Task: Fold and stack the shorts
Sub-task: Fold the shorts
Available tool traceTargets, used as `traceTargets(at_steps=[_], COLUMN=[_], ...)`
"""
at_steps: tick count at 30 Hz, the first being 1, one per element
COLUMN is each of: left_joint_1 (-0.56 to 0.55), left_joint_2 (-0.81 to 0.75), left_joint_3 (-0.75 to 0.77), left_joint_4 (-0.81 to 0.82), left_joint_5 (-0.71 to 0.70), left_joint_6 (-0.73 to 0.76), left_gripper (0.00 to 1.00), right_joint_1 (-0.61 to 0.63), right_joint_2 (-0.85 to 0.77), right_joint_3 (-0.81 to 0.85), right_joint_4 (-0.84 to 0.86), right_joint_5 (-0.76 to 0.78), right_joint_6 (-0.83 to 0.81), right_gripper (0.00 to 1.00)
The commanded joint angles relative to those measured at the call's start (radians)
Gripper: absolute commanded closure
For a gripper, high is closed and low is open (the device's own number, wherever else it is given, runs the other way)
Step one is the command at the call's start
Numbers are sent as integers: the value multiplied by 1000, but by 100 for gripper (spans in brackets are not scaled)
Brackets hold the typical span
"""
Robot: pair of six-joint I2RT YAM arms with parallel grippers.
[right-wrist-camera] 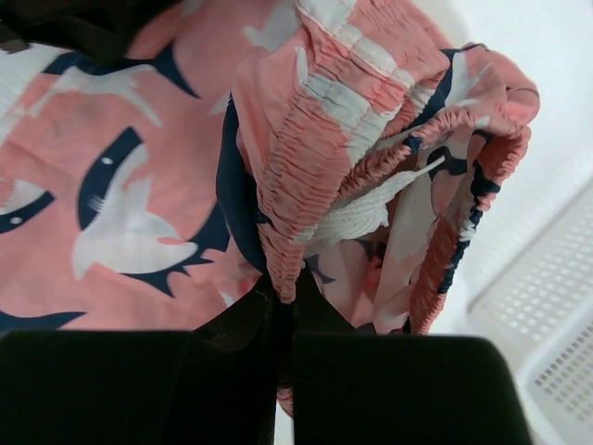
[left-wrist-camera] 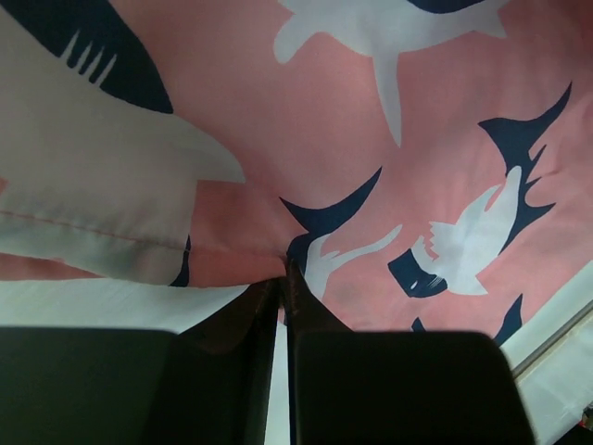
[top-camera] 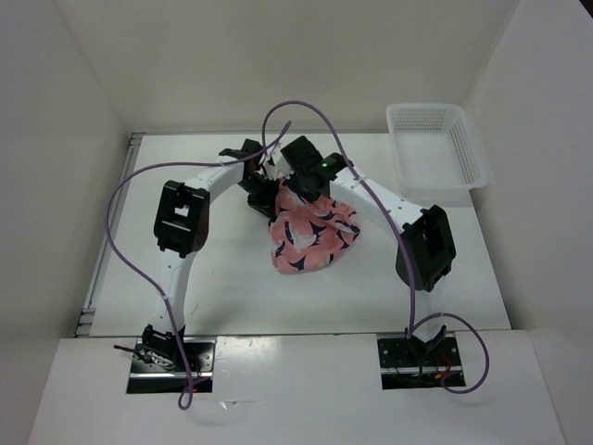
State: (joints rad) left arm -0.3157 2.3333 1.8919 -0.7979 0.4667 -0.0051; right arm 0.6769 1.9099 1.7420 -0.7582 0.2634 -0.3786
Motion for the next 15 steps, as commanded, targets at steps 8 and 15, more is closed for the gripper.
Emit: traceTargets(at_steps=[8, 15], left_joint_1=[62, 63], left_joint_2=[-31, -40], left_joint_3=[-77, -97], left_joint_4=[43, 52], left_joint_5=[81, 46], left_joint_6=[5, 5], left_gripper=[88, 86], right_joint_1=[105, 125], right_joint_2=[31, 75], right_joint_3=[-44, 60], right_joint_4=[-10, -29], right_joint_5=[-62, -162], right_joint_6=[102, 142], right_gripper=[100, 52])
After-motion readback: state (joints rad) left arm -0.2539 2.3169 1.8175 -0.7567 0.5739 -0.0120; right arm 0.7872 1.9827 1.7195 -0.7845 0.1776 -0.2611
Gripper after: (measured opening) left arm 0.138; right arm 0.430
